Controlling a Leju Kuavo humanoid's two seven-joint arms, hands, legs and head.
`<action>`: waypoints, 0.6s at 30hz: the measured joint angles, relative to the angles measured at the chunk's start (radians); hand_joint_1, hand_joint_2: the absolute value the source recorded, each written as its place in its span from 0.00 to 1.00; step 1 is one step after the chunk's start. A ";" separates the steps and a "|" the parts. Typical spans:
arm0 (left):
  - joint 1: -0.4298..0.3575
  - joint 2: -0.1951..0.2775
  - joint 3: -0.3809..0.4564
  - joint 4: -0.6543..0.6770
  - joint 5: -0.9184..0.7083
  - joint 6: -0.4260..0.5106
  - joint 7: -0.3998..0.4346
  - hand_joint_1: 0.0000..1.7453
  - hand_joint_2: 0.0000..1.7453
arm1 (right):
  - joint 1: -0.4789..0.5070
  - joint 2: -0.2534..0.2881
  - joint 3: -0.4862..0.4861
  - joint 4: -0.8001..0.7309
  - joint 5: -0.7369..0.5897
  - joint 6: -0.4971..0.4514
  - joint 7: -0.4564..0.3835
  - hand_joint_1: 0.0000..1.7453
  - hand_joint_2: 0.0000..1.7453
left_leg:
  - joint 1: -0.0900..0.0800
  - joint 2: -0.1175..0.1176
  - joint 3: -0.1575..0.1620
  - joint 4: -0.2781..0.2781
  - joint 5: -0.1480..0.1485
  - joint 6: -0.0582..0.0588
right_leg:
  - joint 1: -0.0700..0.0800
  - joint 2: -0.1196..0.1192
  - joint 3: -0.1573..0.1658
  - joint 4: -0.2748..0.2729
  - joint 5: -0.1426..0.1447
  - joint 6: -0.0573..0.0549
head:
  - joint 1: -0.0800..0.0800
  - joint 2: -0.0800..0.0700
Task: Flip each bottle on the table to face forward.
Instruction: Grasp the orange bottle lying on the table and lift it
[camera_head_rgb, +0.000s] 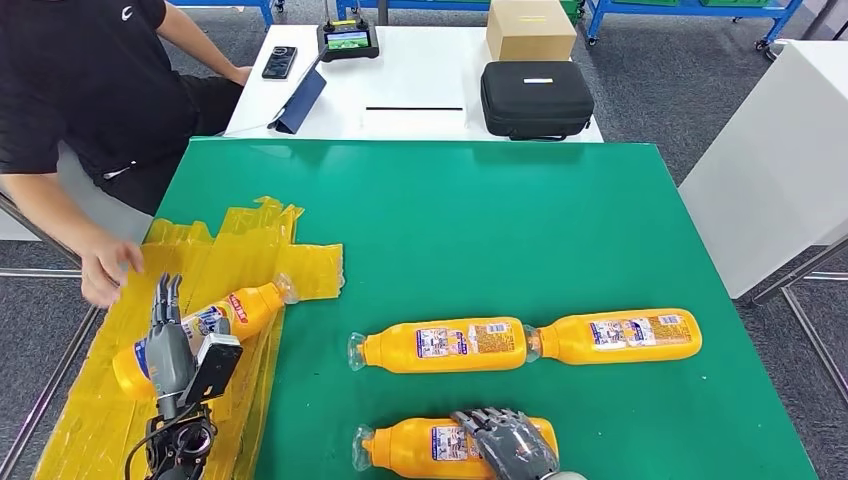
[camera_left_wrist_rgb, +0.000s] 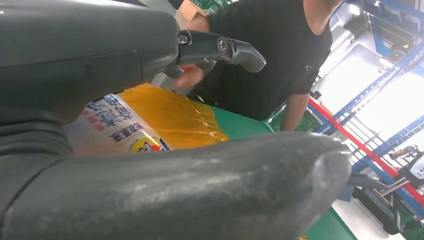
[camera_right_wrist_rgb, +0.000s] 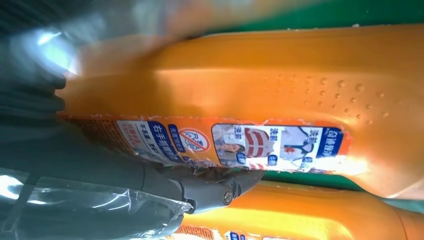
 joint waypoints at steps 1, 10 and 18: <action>0.001 0.001 -0.001 0.000 0.001 0.000 0.000 0.00 0.00 | -0.005 0.000 0.003 0.002 0.000 0.000 -0.002 1.00 1.00 | 0.000 0.000 0.000 0.000 0.000 0.000 | 0.000 0.000 0.000 0.000 0.000 0.000 | 0.000 0.000; 0.006 0.008 -0.008 -0.007 0.040 -0.044 0.000 0.00 0.00 | -0.021 0.009 0.004 0.043 -0.032 -0.058 -0.033 1.00 1.00 | 0.001 0.000 0.000 0.000 0.000 -0.001 | 0.002 0.001 0.001 0.000 0.000 0.000 | 0.000 0.000; 0.068 0.076 -0.014 -0.067 0.265 -0.155 0.000 0.00 0.00 | -0.133 0.223 -0.125 0.224 -0.222 -0.092 -0.324 1.00 1.00 | 0.004 0.018 0.002 -0.001 0.000 -0.007 | 0.005 0.017 -0.002 0.000 0.006 -0.010 | 0.000 0.000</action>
